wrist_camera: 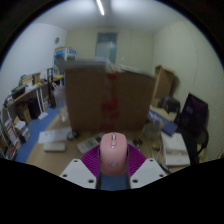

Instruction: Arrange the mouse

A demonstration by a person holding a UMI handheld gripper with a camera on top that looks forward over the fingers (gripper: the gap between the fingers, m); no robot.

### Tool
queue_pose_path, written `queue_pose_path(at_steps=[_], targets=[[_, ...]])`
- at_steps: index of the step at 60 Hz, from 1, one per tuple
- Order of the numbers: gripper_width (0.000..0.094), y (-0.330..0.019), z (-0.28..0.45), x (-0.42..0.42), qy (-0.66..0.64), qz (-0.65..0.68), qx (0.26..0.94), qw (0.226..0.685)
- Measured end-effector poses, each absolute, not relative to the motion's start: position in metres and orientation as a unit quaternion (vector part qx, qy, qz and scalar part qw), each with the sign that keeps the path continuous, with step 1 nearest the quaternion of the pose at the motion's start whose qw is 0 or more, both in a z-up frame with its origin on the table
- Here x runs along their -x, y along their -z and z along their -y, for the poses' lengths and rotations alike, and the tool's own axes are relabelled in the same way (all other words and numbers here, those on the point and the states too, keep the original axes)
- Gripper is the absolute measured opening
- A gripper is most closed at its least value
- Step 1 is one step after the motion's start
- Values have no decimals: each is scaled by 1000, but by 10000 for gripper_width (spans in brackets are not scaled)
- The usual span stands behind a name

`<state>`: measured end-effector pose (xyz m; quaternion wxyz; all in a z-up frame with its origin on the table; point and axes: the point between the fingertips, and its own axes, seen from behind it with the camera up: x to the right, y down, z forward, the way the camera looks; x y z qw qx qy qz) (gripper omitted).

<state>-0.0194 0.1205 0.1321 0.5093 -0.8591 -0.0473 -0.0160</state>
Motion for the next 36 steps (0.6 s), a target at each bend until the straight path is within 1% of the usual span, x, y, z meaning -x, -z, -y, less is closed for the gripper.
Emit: queue_pose_path(at_steps=[7,13,14,15,16,17,18,19,20,22,26,28,29,34,35,36], targets=[[320,-42,-120,-10,-7,32,895,444],[323,4,-116,-12,-18,33,910,412],[371,12,-114,-11,-21,31,914,403],[380,14,-108,-10,-24,29,918,395],[357,12,-114,-8,-28,23,908,418],[397,16,-112,-8,-28,24,909,416],[379,16,-112,-8,-28,26,908,418],[392,16,-112,-8,-26,29,907,419],[383,17,-111,-8,-25,32,910,414],[406,17,-111,-8,-25,34,912,408],[488,16,-112,-8,-29,35,917,396],[513,16,-111,-8,-32,39,920,390],[536,17,-111,-6,-34,39,921,386],[885,12,-94,1,-49,28,932,357],[879,9,-90,3,-52,24,933,357],[828,5,-85,5,-57,21,932,356]])
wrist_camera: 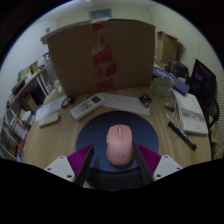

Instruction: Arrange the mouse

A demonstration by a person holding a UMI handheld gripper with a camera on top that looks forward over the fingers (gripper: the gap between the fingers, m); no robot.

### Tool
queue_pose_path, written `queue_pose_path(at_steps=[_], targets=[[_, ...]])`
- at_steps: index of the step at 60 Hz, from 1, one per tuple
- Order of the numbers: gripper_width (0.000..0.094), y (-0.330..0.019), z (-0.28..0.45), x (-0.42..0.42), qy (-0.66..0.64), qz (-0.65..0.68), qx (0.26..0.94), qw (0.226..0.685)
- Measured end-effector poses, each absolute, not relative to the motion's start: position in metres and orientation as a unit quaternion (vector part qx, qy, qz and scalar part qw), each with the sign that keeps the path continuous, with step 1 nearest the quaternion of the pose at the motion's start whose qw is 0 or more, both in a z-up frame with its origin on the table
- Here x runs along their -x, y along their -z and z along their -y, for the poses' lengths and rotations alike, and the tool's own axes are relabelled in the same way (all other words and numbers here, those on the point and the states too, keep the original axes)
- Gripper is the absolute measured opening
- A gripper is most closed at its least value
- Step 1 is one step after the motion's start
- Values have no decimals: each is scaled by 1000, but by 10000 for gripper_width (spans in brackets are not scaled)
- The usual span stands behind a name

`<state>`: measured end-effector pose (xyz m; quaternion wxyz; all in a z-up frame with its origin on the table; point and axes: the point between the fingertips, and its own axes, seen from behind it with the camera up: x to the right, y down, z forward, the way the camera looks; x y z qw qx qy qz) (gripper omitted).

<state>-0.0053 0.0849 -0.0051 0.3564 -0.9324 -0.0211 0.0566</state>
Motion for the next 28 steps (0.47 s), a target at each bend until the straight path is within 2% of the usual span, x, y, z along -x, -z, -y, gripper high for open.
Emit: queue_pose_path(at_steps=[9,20,28], targets=[[836,-48,-23,28,-47,-8,928,370],[838,-126,70,98,-67,-56,911,402],[836,-151,120,149,-100,-84,910,393]])
